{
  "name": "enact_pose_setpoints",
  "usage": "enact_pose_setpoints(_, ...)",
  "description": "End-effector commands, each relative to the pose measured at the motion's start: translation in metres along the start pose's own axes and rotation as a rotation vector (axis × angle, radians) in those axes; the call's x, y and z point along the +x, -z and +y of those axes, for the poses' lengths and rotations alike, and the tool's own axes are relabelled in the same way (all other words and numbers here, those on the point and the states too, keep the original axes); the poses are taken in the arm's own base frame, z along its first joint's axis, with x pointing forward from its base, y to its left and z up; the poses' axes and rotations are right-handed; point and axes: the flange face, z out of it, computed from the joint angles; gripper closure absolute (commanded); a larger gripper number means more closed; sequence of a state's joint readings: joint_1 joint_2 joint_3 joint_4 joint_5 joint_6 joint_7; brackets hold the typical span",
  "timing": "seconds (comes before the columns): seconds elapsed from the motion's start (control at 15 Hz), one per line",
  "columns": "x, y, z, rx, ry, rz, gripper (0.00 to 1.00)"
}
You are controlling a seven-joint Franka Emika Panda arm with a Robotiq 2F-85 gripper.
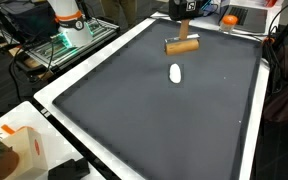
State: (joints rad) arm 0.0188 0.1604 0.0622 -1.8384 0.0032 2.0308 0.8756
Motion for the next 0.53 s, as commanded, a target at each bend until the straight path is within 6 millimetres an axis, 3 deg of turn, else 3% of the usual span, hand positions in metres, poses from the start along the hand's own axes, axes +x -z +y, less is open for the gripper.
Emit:
enact_pose_setpoints(0.0, -0.001, -0.006, -0.003, -0.009, -0.024, -0.008, 0.53)
enact_pose_setpoints(0.07, -0.002, -0.010, -0.004, -0.015, -0.037, -0.012, 0.78)
enact_pose_setpoints(0.2, -0.006, -0.019, -0.010, -0.002, -0.018, -0.010, 0.78)
enact_pose_setpoints(0.47, -0.001, -0.024, -0.013, 0.044, 0.246, -0.011, 0.78)
